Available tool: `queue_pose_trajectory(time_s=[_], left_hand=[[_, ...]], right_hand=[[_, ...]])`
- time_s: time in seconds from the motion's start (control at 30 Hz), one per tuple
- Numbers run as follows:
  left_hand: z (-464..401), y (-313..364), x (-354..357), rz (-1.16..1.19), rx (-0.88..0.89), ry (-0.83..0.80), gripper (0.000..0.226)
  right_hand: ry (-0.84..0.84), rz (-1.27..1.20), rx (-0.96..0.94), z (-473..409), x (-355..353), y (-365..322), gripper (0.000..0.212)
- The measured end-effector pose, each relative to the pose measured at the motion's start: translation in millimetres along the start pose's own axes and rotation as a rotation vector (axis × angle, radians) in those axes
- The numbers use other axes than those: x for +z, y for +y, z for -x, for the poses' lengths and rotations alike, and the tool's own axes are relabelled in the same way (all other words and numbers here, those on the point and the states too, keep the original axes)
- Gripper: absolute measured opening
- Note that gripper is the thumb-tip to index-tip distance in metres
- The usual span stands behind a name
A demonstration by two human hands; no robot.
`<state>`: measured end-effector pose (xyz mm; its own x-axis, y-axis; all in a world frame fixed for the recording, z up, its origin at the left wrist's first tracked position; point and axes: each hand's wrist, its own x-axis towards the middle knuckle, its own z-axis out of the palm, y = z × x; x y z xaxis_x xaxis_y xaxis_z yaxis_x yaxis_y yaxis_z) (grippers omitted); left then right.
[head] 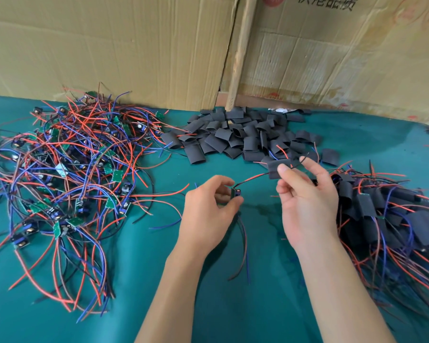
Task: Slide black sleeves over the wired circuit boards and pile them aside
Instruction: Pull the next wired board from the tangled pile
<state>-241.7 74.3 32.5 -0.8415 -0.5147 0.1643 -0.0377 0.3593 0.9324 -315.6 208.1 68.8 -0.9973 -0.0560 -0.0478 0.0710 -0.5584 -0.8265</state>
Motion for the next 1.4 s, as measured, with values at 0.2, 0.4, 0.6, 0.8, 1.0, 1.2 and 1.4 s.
queue_pose_trajectory(time_s=[0.2,0.4,0.6,0.8,1.0,1.2,1.4], left_hand=[[-2.6,0.9,-1.9,0.160,0.019,0.016,0.024],[-1.6,4.4,-0.1,0.377,0.007,-0.028,0.038],[-2.3,4.6,0.8,0.555,-0.042,-0.062,0.028],[-0.9,7.7,-0.6,0.679,-0.021,-0.091,0.017],[0.5,9.7,2.4,0.743,-0.005,-0.100,0.011],[1.8,9.7,2.6,0.920,-0.050,-0.159,0.015],[3.9,9.9,2.7,0.899,-0.068,-0.174,0.013]], right_hand=[[0.017,-0.170,0.092,3.4,6.7,5.2,0.053],[-0.007,-0.218,0.196,8.2,10.9,13.2,0.051],[-0.041,-0.318,0.303,10.0,12.3,11.0,0.036],[-0.019,-0.365,0.329,9.5,13.9,8.5,0.026],[-0.027,-0.411,0.320,10.8,16.6,6.8,0.018],[-0.088,-0.382,0.389,12.3,15.3,11.0,0.009],[-0.140,-0.101,0.254,9.7,11.9,10.8,0.014]])
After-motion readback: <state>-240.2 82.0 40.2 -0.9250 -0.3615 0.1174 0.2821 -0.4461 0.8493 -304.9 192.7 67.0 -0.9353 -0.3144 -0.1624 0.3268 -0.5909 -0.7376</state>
